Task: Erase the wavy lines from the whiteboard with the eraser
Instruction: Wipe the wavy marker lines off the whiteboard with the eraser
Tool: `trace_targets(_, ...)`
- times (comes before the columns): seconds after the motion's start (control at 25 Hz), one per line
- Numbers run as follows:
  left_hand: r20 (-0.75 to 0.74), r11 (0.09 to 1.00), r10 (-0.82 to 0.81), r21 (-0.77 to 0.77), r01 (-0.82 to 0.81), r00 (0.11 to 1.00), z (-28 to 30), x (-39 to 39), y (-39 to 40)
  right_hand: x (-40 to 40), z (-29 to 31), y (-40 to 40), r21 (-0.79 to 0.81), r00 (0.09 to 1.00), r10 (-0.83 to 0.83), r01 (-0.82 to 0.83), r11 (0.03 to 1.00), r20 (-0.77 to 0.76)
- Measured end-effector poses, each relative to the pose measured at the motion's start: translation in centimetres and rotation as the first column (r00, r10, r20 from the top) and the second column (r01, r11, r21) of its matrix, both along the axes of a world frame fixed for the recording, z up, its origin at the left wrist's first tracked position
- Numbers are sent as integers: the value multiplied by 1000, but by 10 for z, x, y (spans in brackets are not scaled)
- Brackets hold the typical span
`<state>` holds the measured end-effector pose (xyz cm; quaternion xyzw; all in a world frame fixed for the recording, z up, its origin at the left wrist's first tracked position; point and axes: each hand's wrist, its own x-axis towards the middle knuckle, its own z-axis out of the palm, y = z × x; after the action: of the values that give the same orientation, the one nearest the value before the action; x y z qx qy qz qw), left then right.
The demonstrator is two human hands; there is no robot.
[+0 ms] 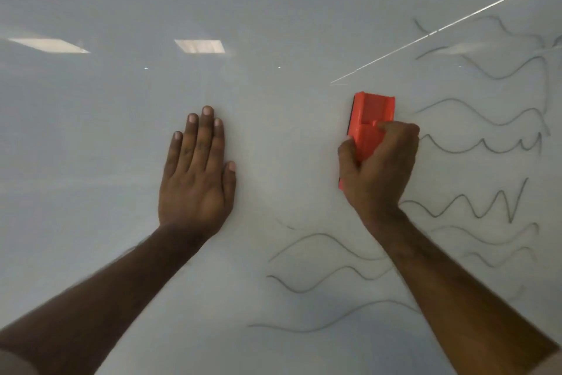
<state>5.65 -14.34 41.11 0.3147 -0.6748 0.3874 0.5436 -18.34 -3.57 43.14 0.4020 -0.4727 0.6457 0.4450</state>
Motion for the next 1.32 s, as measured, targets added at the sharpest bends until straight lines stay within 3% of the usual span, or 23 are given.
trace_targets(0.2,33,999,-30,38,29,999,1,4,3,98,-66,-32,136,971,57,-26,990,-232)
trace_targets(0.36,83,999,-35,18,33,996,-6,15,0,79,-134,-23,212,912,78,10,977,-403)
trace_targets(0.44,85,1000,-26,9,25,996,-13,18,-1,41,-142,-10,212,919,36,53,976,-393)
trace_targets(0.6,33,1000,-21,18,20,999,-29,14,-2,-24,-110,15,167,970,-74,115,979,-233)
trace_targets(0.76,10,1000,-14,10,14,1000,-32,9,-3,-28,-63,11,117,993,-81,90,989,-82)
trace_targets(0.84,10,1000,-13,26,13,1000,-32,8,-3,-1,-64,-1,93,995,-52,60,994,-87)
trace_targets(0.92,9,1000,-14,28,13,1000,-33,8,-3,32,-87,-13,136,978,5,24,990,-210)
trace_targets(1.0,17,1000,-20,17,20,1000,-33,9,-4,57,-126,-19,224,907,70,27,974,-415)
trace_targets(1.12,10,1000,-16,18,16,1000,-36,9,-4,63,-183,-18,384,679,211,114,916,-703)
trace_targets(1.32,13,1000,-3,24,2,1000,-36,8,-3,33,-232,-7,448,408,309,309,839,-859)
